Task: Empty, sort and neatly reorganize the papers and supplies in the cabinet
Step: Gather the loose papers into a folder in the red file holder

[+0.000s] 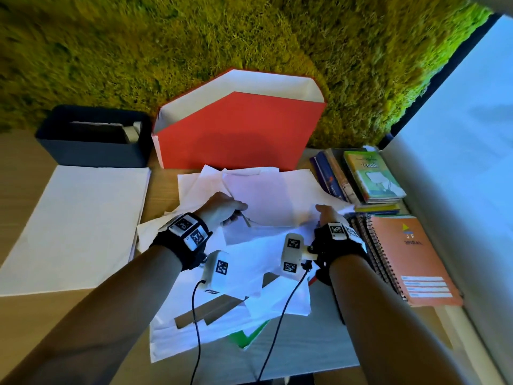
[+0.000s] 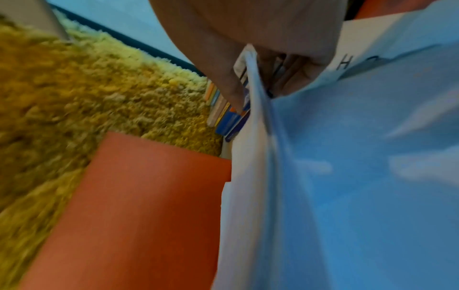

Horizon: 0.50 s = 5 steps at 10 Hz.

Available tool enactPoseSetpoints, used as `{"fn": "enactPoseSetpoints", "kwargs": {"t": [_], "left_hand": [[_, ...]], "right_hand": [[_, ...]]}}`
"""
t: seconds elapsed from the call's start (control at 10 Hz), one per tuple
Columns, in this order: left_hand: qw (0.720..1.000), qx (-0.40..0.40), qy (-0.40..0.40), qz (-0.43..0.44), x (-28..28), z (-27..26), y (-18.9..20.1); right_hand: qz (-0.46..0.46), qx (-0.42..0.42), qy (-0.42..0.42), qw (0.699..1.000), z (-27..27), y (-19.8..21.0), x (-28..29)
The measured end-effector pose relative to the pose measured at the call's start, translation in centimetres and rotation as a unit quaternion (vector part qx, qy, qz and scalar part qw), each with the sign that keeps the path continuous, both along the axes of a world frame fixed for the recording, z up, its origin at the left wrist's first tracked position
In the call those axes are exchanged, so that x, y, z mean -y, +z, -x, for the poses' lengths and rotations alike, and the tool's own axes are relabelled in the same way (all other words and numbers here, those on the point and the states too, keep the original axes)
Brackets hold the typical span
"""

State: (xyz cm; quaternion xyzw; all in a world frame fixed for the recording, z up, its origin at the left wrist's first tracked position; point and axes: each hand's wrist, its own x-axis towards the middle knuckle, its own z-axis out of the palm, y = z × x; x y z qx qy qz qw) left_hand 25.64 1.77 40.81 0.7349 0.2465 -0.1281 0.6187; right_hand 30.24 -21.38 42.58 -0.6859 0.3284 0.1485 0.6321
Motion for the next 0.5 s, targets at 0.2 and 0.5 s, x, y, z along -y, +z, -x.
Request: {"fn": "enactPoseSetpoints", "kwargs": {"t": [0.2,0.5], "left_hand": [[0.992,-0.035,-0.117,-0.016,0.0,1.3,0.9],[0.976,0.104,0.078,-0.176,-4.1,-1.4,3.7]], "right_hand": [[-0.011,0.053,0.056,0.997,-1.6,-1.0,-2.4],[0.107,0.277,0.006,0.955,1.7,6.5,-2.6]]}}
